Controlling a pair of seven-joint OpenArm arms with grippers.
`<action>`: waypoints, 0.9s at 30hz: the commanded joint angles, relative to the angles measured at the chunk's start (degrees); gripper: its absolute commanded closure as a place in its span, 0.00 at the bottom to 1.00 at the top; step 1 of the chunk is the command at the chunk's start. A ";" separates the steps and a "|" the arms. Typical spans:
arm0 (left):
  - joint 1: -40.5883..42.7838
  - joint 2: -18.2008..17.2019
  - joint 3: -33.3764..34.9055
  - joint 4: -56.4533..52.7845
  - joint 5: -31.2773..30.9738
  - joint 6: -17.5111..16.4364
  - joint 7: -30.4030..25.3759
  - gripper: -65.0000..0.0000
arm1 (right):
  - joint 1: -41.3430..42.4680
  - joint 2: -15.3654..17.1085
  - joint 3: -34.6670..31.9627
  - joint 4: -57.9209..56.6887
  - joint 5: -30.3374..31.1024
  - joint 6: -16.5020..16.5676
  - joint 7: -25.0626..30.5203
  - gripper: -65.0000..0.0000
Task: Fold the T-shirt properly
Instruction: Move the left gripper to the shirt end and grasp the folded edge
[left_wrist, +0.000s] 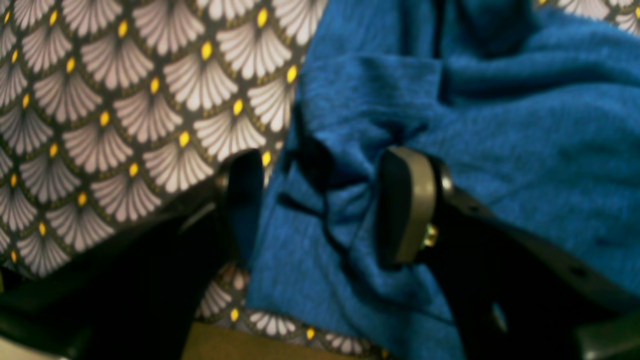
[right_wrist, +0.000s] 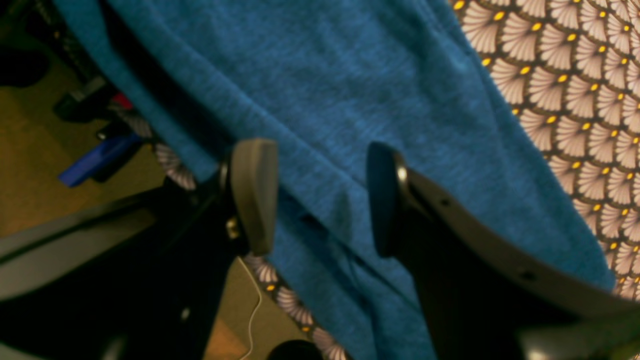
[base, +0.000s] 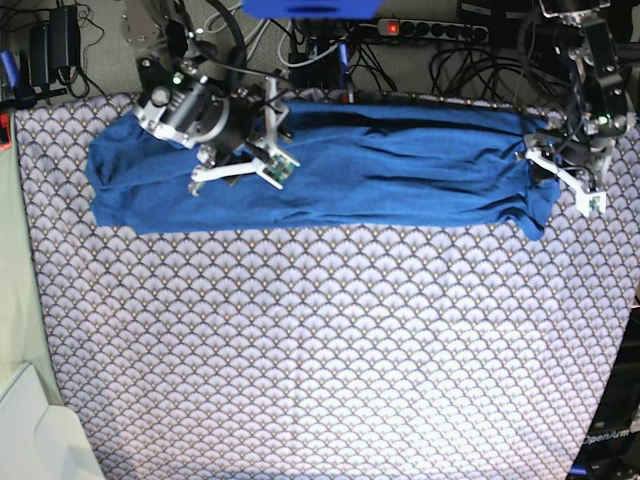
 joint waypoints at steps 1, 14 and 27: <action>-0.66 -0.80 -0.21 0.39 -0.07 0.17 -0.34 0.44 | 0.35 0.13 0.03 0.90 0.60 0.43 0.86 0.53; -2.68 -1.07 4.71 -7.87 -0.42 -0.01 -0.95 0.50 | 0.70 0.22 0.38 0.99 0.60 0.43 0.77 0.53; -2.33 -0.89 5.33 -3.39 -0.07 0.43 -0.42 1.00 | 0.87 0.31 0.65 1.08 0.51 0.43 0.95 0.53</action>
